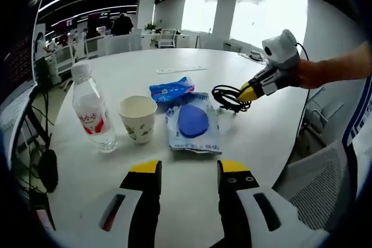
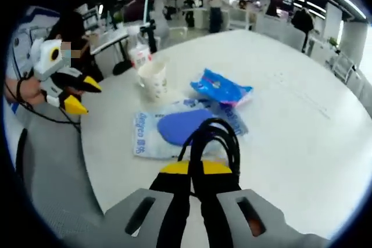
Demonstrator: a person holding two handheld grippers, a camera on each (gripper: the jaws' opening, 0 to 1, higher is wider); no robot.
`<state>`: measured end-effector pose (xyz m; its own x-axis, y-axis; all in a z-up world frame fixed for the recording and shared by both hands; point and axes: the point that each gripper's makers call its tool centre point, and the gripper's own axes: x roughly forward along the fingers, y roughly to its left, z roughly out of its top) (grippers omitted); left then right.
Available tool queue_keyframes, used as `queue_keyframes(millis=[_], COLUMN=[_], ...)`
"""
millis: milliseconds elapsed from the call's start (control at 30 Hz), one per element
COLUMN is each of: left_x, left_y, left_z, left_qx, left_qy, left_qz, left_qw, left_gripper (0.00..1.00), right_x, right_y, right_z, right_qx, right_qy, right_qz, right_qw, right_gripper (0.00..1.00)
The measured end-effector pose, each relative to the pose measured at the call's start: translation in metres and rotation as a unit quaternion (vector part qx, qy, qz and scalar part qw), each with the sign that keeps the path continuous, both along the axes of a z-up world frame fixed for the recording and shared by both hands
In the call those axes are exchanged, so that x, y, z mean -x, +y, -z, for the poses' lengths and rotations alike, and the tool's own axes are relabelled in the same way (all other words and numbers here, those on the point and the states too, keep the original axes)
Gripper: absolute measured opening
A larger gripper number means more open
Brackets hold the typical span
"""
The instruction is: Arrange the tabletop items into an orderly group along one side of the table until the central work area is clear of visible clutter.
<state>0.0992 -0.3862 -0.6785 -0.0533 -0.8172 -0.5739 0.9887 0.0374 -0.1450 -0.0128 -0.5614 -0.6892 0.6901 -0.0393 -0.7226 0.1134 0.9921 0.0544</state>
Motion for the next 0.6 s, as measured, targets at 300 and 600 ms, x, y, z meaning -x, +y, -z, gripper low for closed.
queue_keyframes(millis=[300, 600], left_x=[0.006, 0.008], left_y=[-0.005, -0.009], left_z=[0.001, 0.000], left_qx=[0.000, -0.001], left_qy=[0.002, 0.001], left_qz=[0.006, 0.012], left_qw=[1.0000, 0.9999], left_gripper=[0.37, 0.37], right_x=[0.029, 0.057], right_y=[-0.019, -0.036], right_z=[-0.014, -0.025], right_qx=[0.007, 0.016], right_qy=[-0.011, -0.016], right_qz=[0.038, 0.071], right_qw=[0.9992, 0.9972], right_gripper=[0.02, 0.02])
